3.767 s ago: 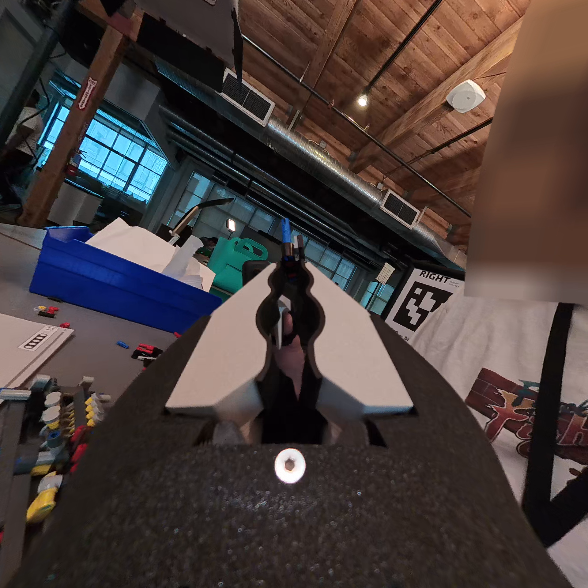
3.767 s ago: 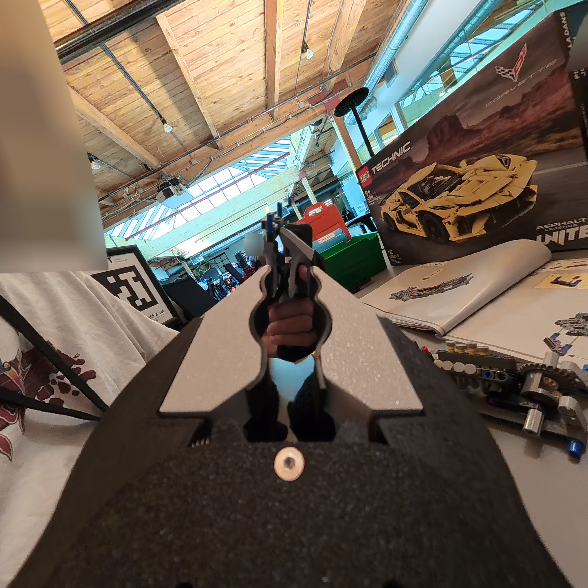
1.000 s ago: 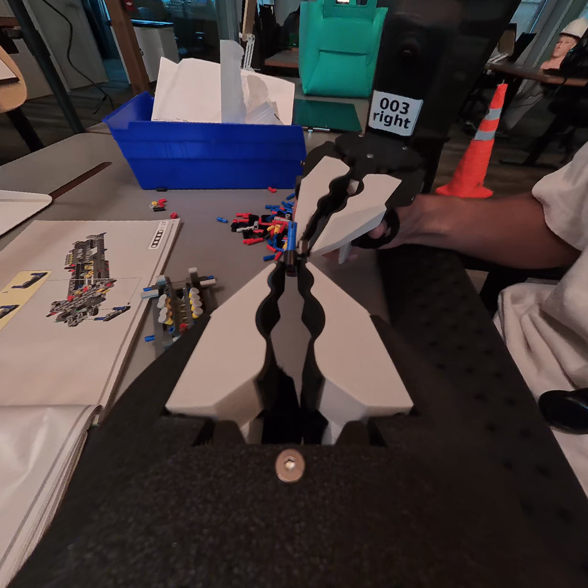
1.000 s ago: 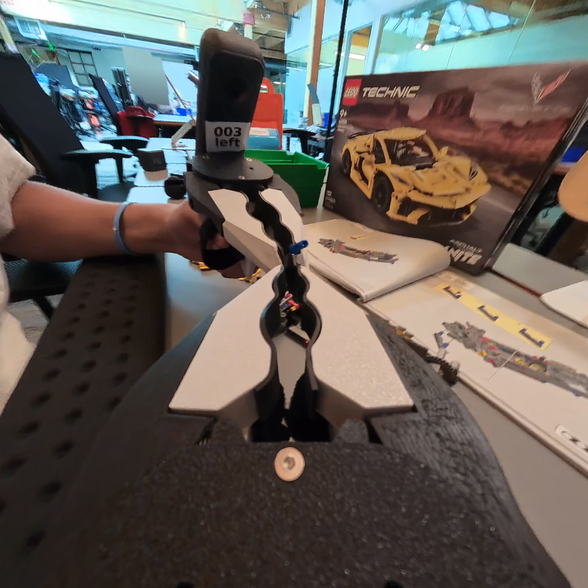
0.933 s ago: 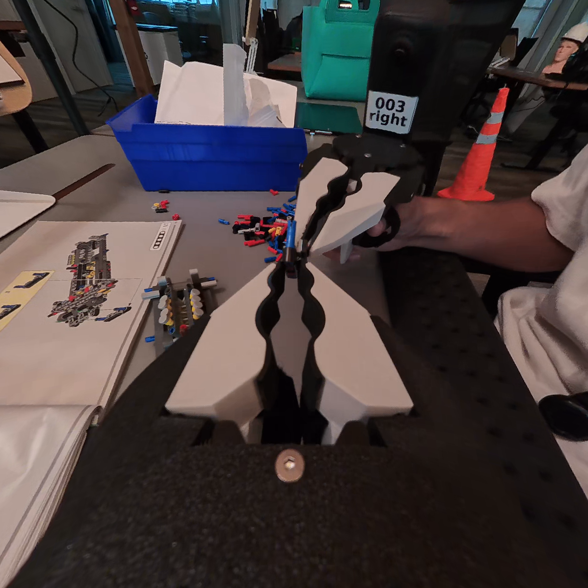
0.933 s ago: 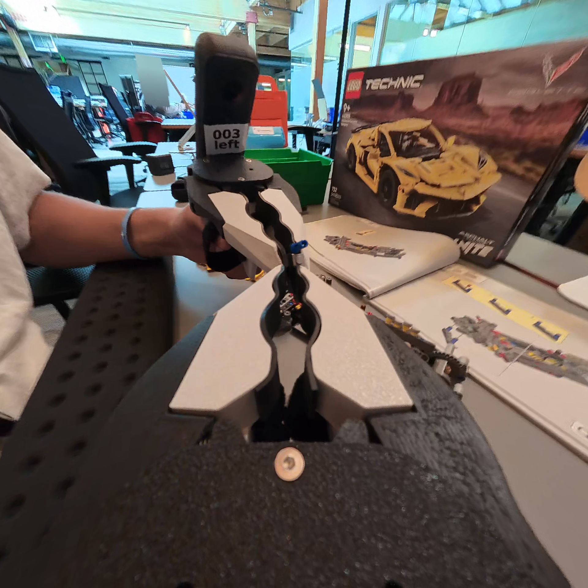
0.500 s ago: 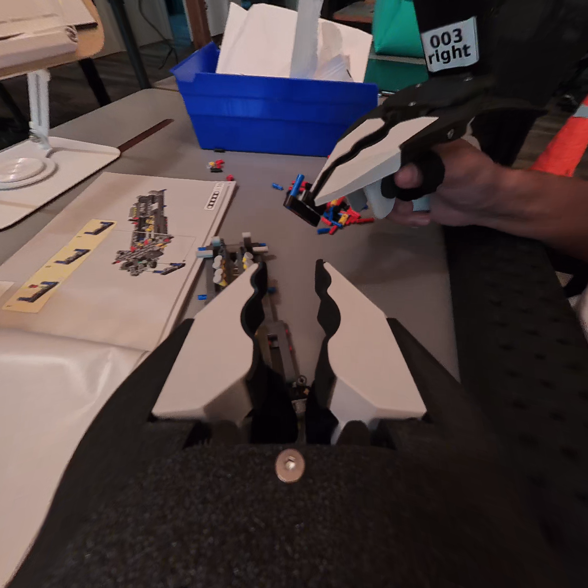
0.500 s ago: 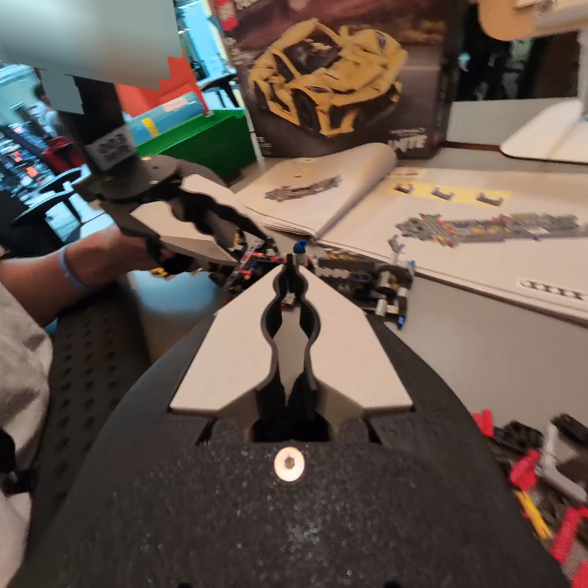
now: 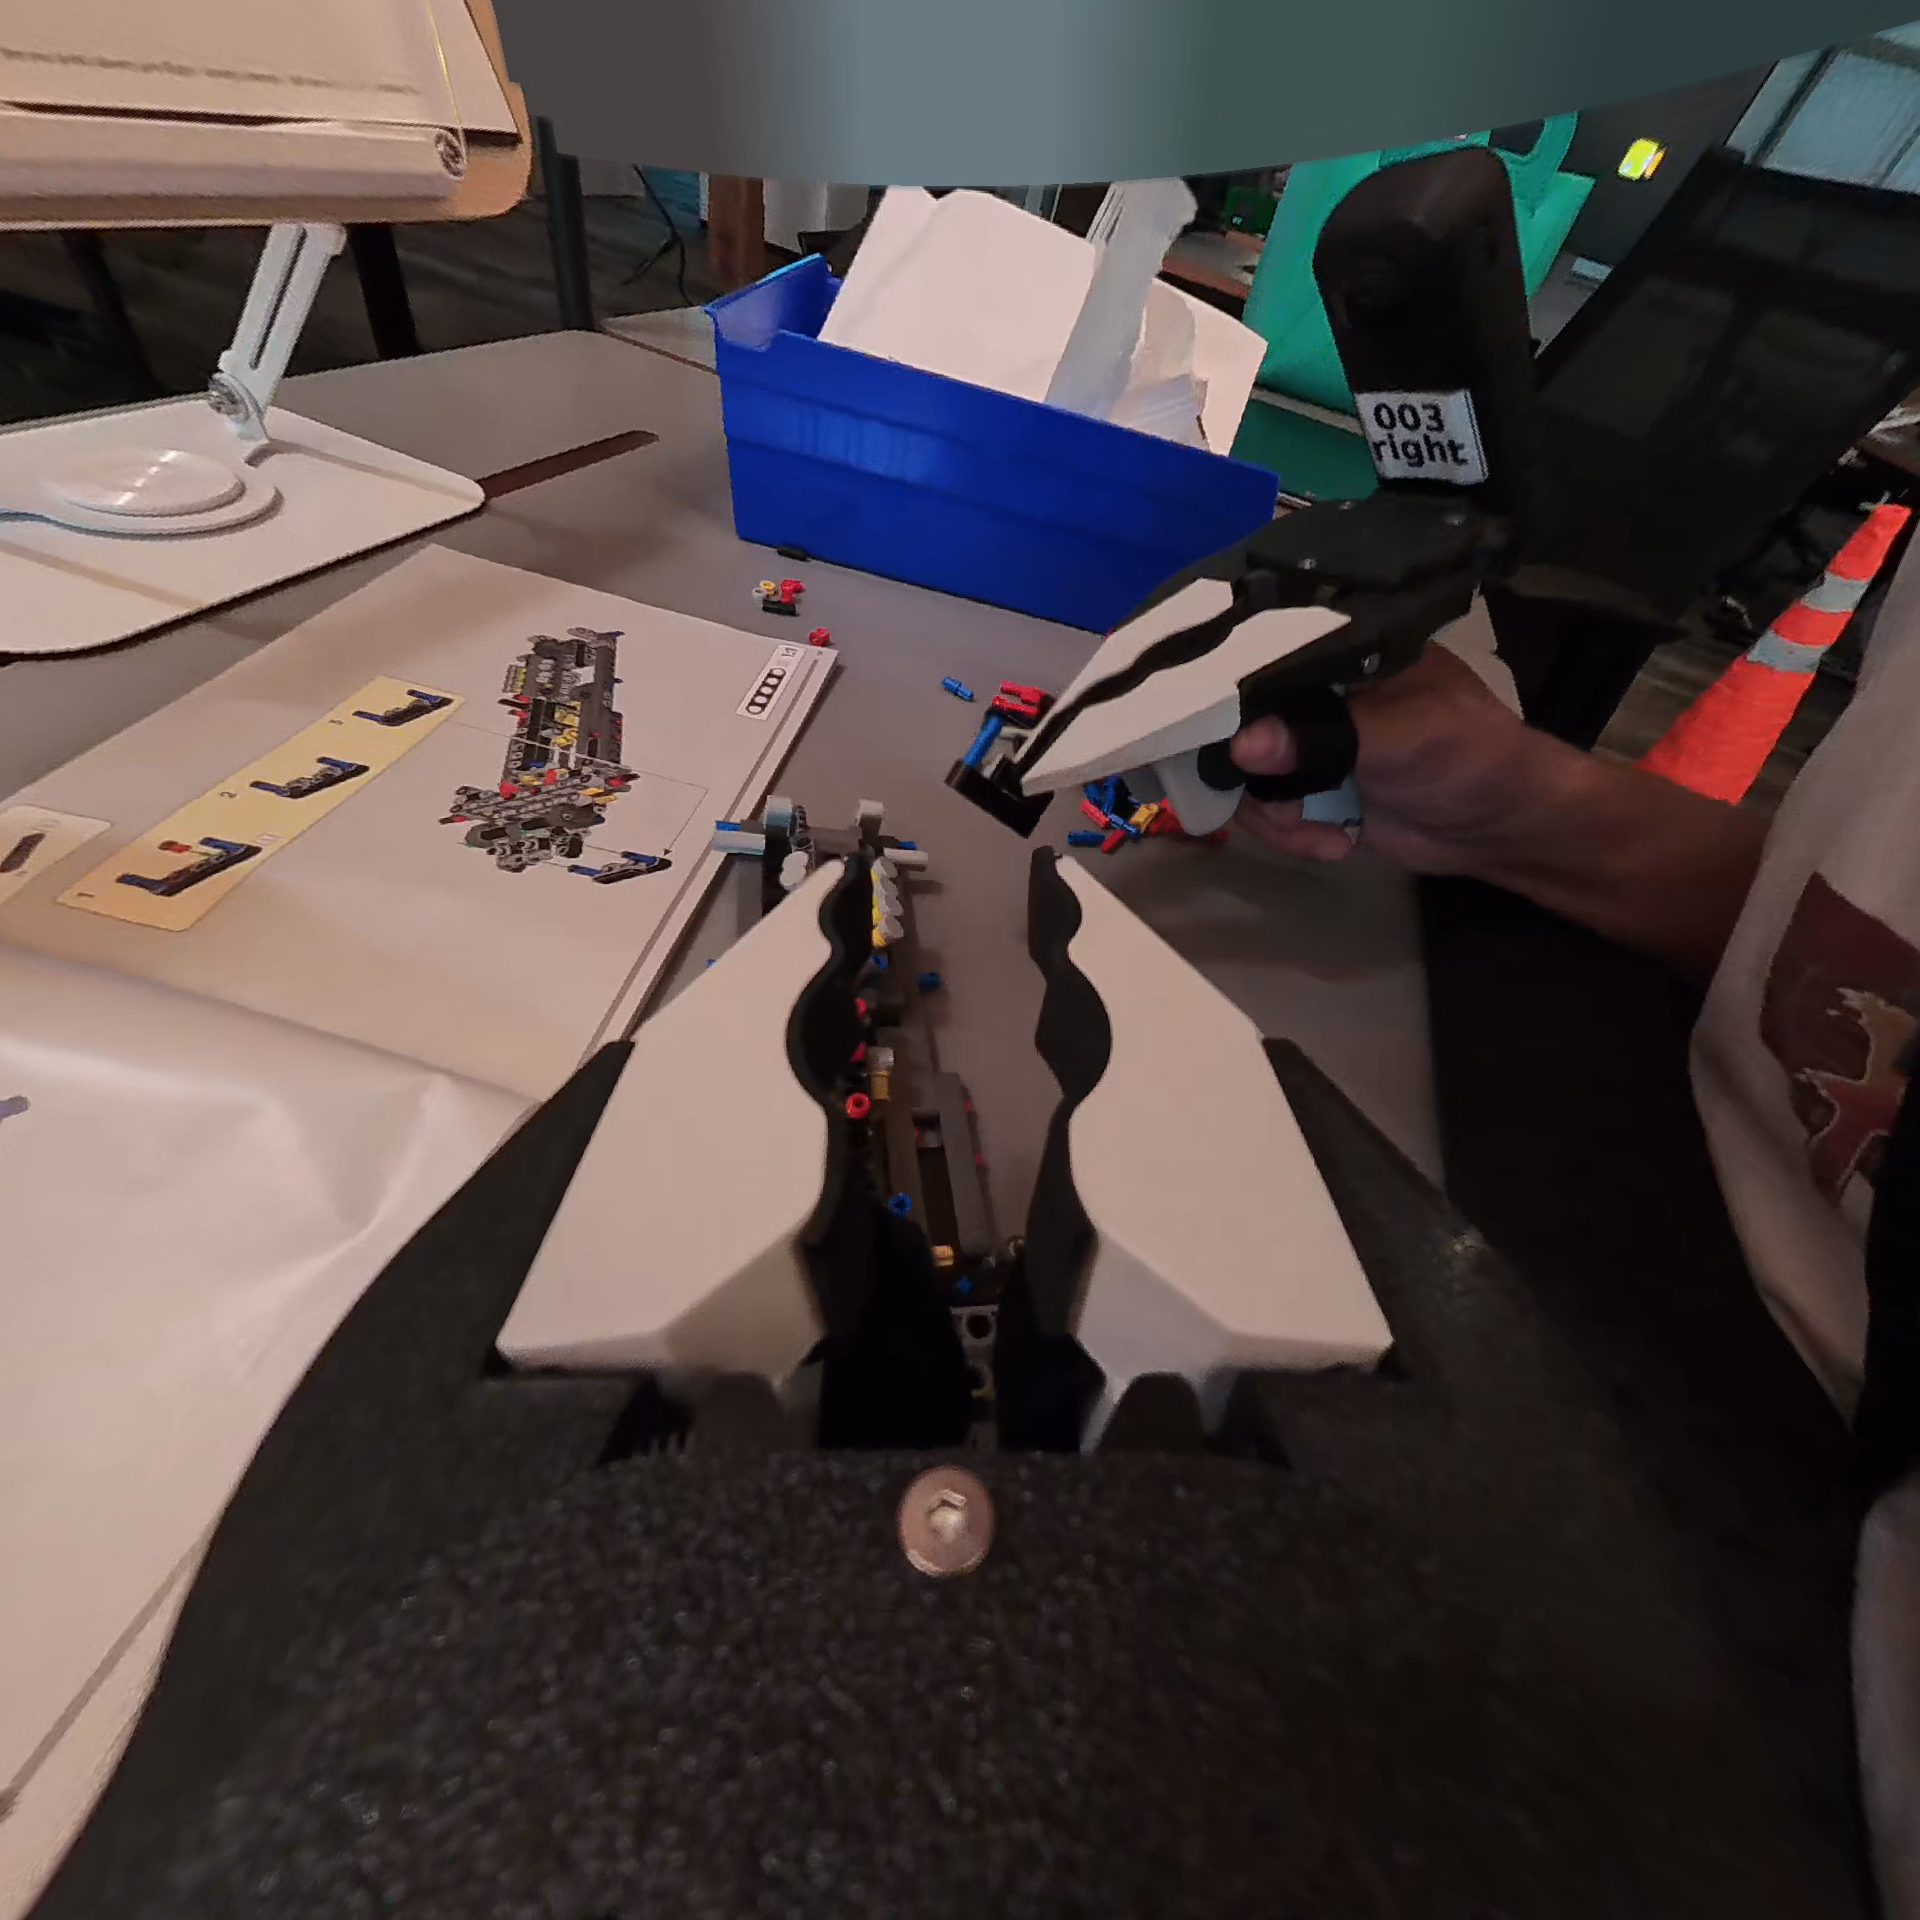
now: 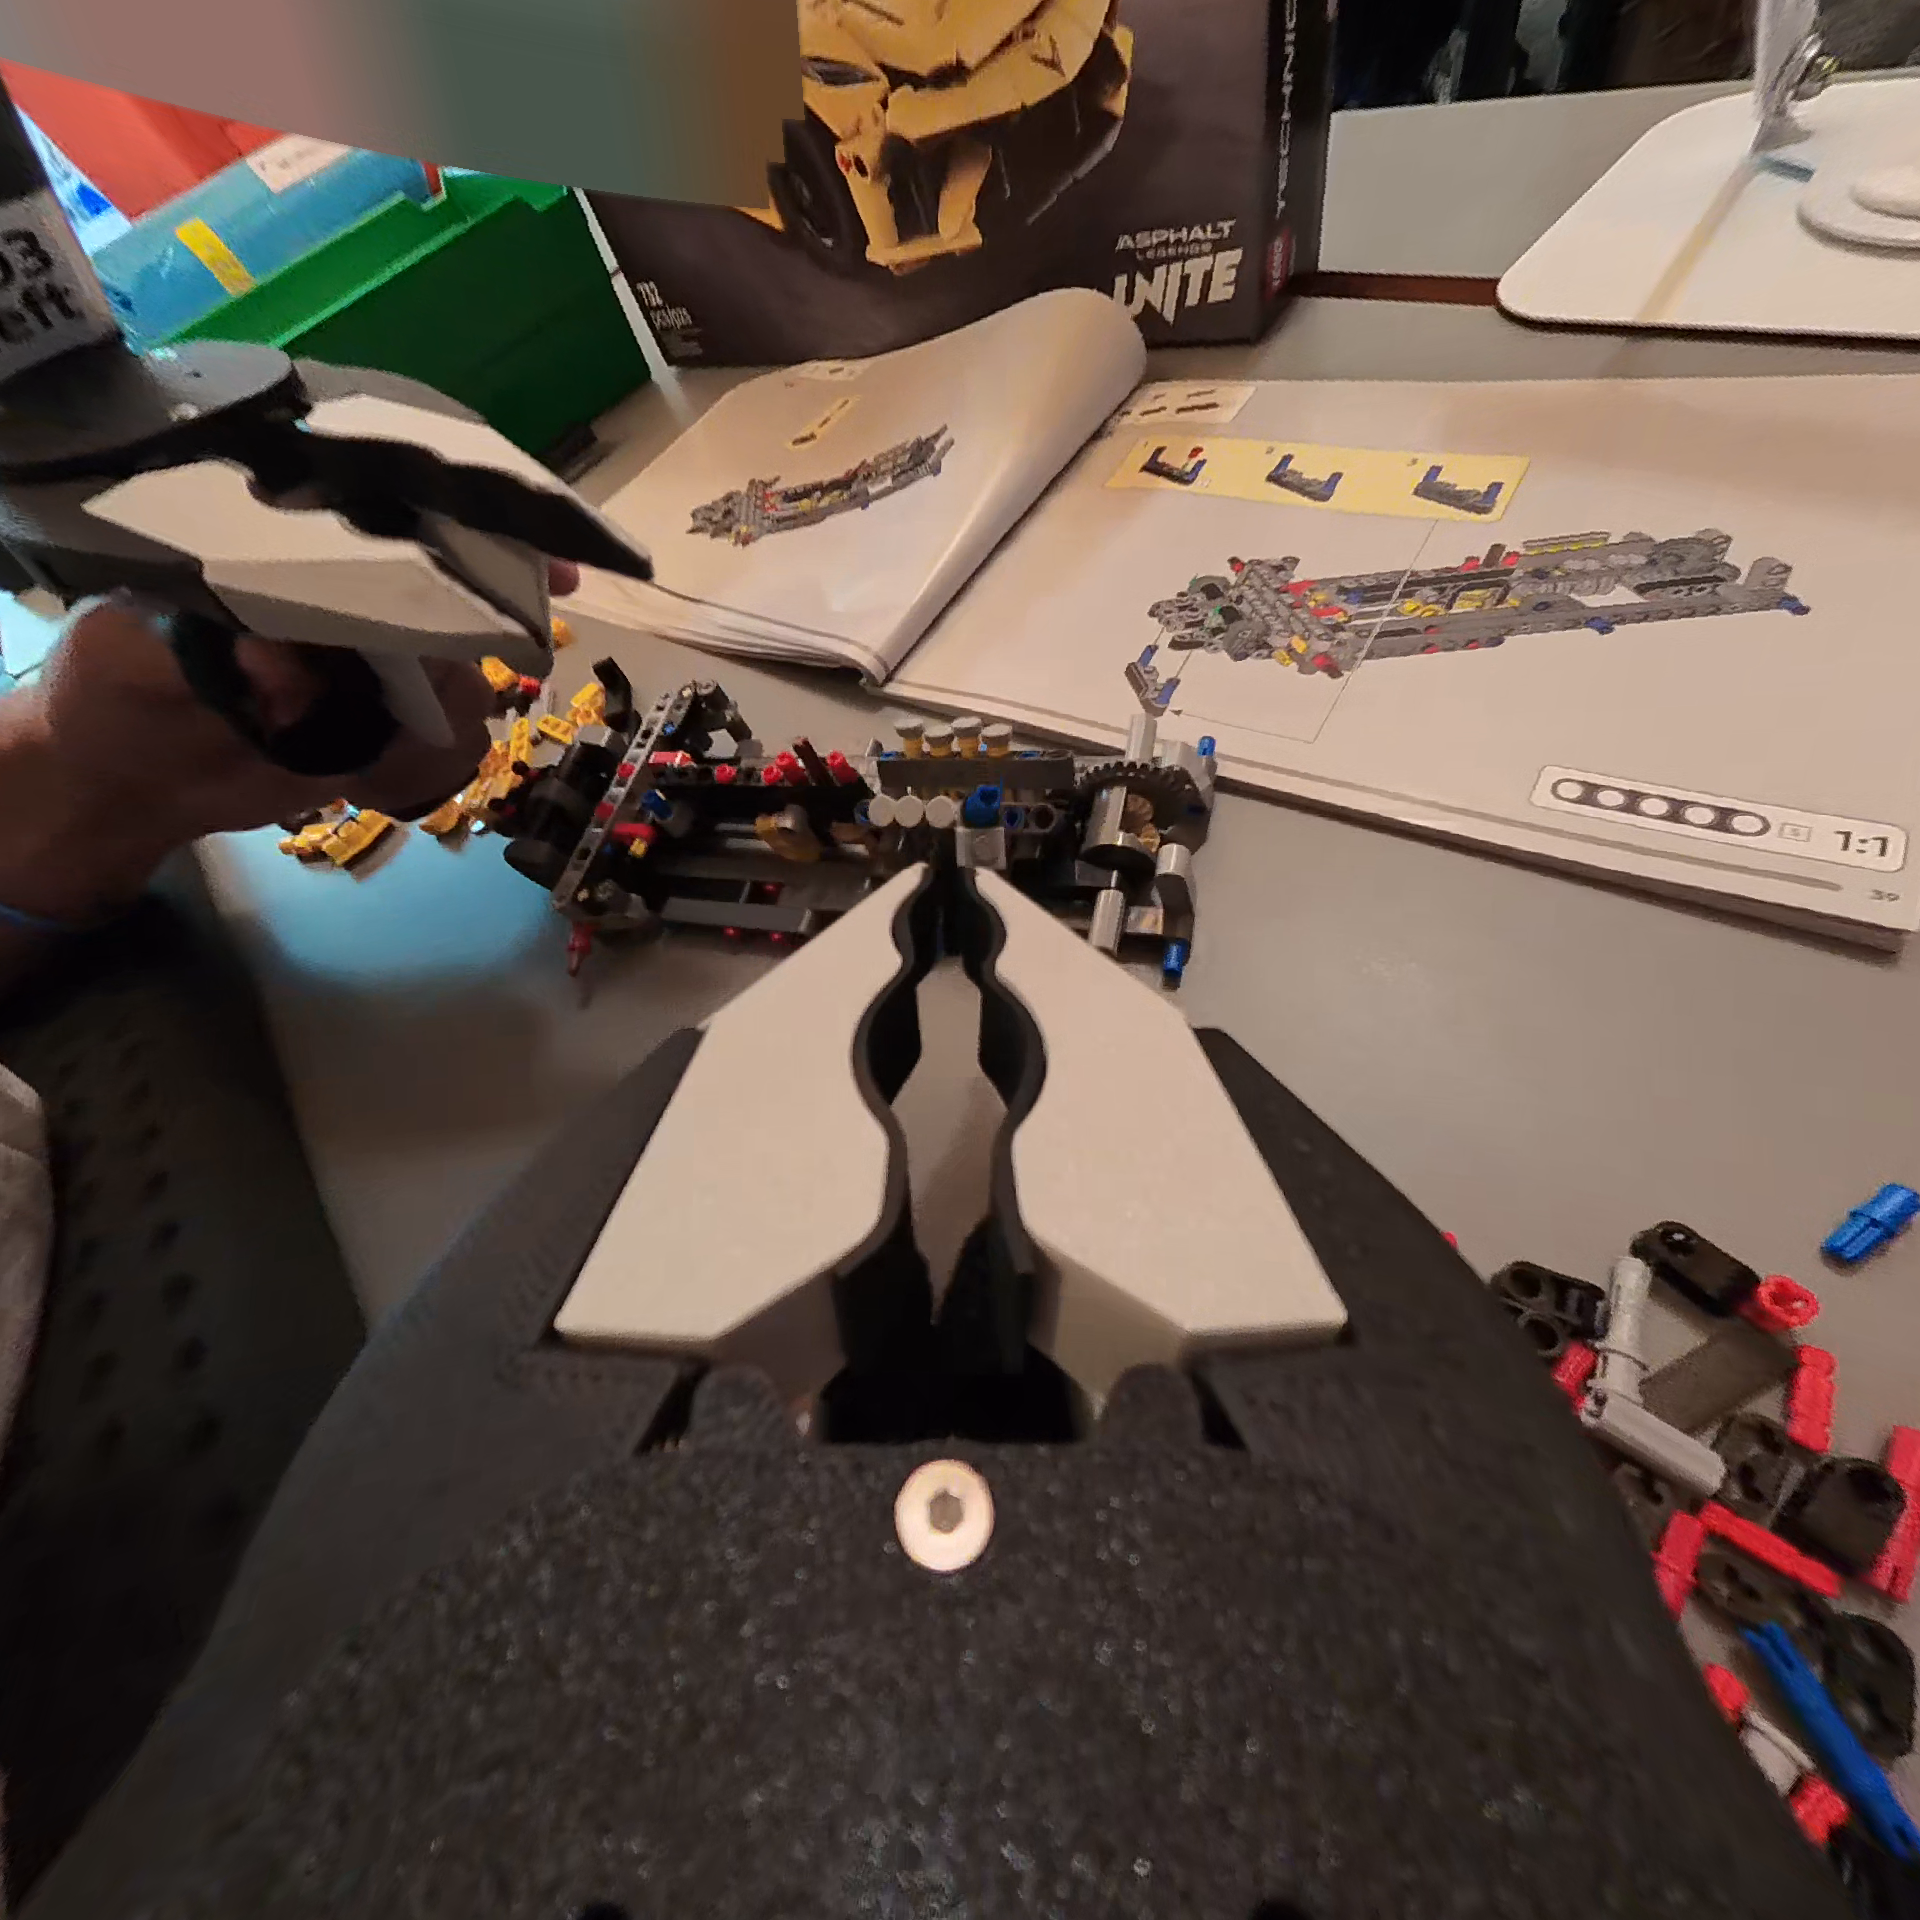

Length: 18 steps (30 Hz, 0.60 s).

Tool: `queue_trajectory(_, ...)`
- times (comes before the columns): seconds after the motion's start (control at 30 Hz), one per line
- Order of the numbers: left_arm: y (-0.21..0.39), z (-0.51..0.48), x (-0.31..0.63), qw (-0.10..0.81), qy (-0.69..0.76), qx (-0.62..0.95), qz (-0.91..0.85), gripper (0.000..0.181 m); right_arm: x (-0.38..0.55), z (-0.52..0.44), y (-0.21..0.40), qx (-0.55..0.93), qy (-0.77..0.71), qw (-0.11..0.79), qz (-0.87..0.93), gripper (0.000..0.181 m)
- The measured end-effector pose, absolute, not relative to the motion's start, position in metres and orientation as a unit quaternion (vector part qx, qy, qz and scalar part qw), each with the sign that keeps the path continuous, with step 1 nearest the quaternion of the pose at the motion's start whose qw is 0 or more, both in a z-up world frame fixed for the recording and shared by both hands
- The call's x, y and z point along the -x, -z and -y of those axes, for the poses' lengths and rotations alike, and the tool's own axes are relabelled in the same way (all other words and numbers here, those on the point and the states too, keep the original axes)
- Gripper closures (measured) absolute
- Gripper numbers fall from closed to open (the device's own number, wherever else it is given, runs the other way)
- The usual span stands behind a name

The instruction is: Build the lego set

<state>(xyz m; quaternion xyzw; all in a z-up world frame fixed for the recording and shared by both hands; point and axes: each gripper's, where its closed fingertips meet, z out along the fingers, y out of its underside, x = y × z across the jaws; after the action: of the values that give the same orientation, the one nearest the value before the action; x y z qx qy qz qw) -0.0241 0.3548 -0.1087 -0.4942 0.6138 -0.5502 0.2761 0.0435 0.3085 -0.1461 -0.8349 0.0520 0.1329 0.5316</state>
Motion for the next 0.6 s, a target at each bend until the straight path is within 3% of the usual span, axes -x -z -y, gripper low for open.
queue_trajectory(0.27, 0.098, -0.375, 0.027, 0.316, 0.54, 0.501, -0.598, 0.155, -0.03, -0.307, 0.162, 0.863, -0.108, 0.494, -0.012, 0.179)
queue_trajectory(0.5, 0.083, -0.449, 0.042, 0.445, 0.445, 0.53, -0.568, 0.163, -0.003, -0.306, 0.165, 0.867, -0.094, 0.486, 0.059, 0.179)
queue_trajectory(0.6, 0.084, -0.463, 0.044, 0.425, 0.464, 0.557, -0.543, 0.164, 0.008, -0.303, 0.166, 0.865, -0.093, 0.485, 0.086, 0.179)
